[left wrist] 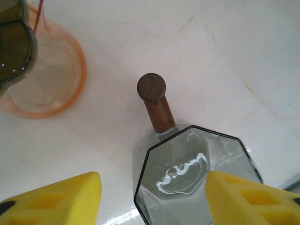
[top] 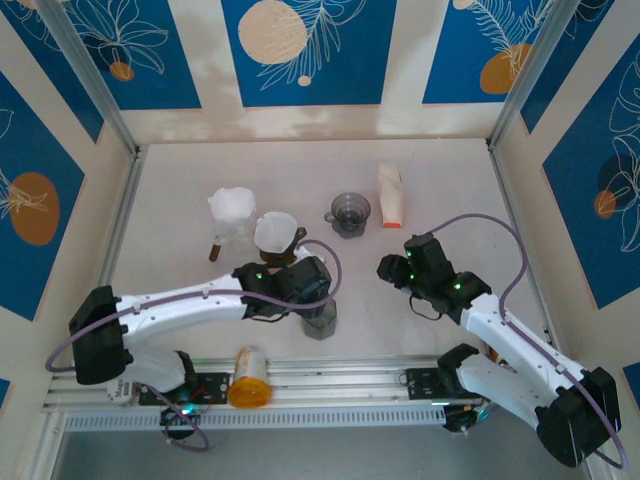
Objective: Place the coffee filter in the dripper
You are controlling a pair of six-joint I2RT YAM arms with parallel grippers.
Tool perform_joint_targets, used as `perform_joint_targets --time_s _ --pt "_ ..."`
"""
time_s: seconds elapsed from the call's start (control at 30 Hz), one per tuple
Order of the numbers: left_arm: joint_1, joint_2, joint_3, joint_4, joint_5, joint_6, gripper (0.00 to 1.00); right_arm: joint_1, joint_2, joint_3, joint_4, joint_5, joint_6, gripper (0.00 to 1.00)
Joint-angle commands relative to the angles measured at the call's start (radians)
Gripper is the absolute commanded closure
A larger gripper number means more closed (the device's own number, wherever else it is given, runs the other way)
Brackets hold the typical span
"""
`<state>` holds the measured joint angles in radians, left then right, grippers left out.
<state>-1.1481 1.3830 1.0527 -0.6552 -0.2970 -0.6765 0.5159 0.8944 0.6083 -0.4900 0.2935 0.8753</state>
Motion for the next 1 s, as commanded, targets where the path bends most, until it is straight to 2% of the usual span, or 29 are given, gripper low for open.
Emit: perform_joint_targets --time_s 0.0,0.13,0.27,0.3,0.47,0.63,0.97 --pt "-0.009 -0.059 -0.003 0.015 -0.006 0.005 0.31 0.007 0.036 0.027 0.048 -0.057 -0.019 0.40" --pt "-0.009 -0.123 -0.028 0.041 -0.017 0.014 0.15 0.010 0.129 0.084 0.082 -0.063 0.010 0.37" --pt "-0.009 -0.180 -0.057 0.042 -0.032 0.014 0.07 0.009 0.250 0.159 0.117 -0.039 0.074 0.36" --pt "-0.009 -0.199 -0.071 0.045 -0.036 0.011 0.01 0.008 0.285 0.182 0.123 -0.028 0.086 0.36" --pt "-0.009 -0.291 -0.147 0.066 -0.059 -0.003 0.00 -0.021 0.443 0.286 0.160 -0.006 0.136 0.35" --pt "-0.008 -0.387 -0.209 0.048 -0.091 -0.029 0.00 -0.080 0.600 0.385 0.199 -0.047 0.156 0.36" --pt "-0.009 -0.582 -0.303 0.015 -0.130 -0.061 0.00 -0.125 0.767 0.501 0.258 -0.077 0.133 0.36"
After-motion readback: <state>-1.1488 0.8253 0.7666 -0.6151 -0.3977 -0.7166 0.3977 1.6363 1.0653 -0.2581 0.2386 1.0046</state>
